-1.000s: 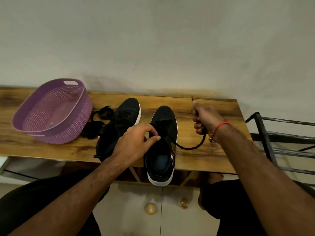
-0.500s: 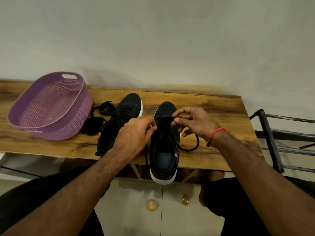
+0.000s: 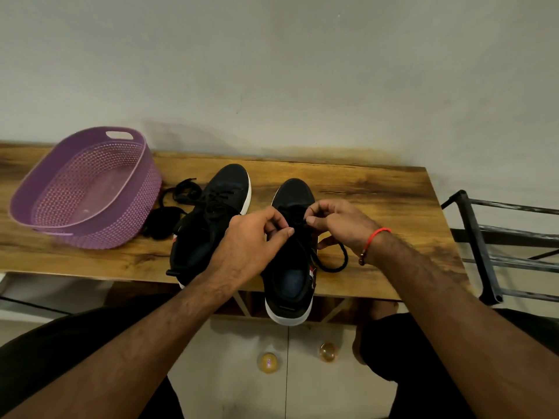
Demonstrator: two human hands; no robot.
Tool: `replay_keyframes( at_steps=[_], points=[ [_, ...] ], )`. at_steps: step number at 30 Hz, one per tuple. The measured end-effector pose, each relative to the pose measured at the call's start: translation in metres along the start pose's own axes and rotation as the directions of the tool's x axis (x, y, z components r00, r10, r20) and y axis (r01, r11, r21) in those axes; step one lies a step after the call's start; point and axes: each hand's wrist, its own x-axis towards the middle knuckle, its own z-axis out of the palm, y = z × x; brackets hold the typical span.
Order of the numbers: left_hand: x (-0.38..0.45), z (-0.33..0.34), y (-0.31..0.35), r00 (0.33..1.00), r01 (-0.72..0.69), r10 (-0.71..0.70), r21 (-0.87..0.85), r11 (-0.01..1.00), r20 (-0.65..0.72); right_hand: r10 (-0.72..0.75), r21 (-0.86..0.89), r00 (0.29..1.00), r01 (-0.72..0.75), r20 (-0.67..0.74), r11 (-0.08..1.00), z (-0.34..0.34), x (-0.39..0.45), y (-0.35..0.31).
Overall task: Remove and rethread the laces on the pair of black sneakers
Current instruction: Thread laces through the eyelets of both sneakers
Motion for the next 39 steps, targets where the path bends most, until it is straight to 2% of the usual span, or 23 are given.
replay_keyframes(
  at_steps=[8, 13, 18, 29, 33, 39],
  points=[
    [0.0, 0.006, -0.003, 0.999, 0.03, -0.03, -0.031, 0.999, -0.01, -0.095, -0.102, 0.994, 0.101, 0.055, 0.99, 0.0, 0.001, 0.001],
    [0.0, 0.007, -0.004, 1.0, 0.027, -0.027, -0.028, 0.999, -0.012, -0.085, -0.12, 0.996, 0.088, 0.029, 0.989, 0.0, 0.004, 0.004],
    [-0.001, 0.007, -0.005, 0.999, 0.031, -0.032, -0.02, 0.999, -0.03, -0.177, -0.209, 0.981, 0.19, 0.078, 0.959, 0.003, 0.001, 0.001],
    [-0.003, 0.01, -0.005, 0.998, 0.044, -0.047, -0.058, 0.997, -0.048, -0.256, -0.225, 0.963, 0.267, 0.077, 0.937, 0.003, 0.002, 0.001],
    [-0.003, 0.011, -0.004, 0.996, 0.059, -0.062, -0.052, 0.997, -0.063, -0.223, -0.128, 0.97, 0.234, 0.096, 0.964, -0.001, 0.006, 0.004],
    [0.0, 0.0, 0.002, 0.993, 0.117, -0.117, -0.006, 0.993, -0.024, -0.23, -0.163, 0.969, 0.242, 0.088, 0.956, -0.005, 0.007, 0.002]
  ],
)
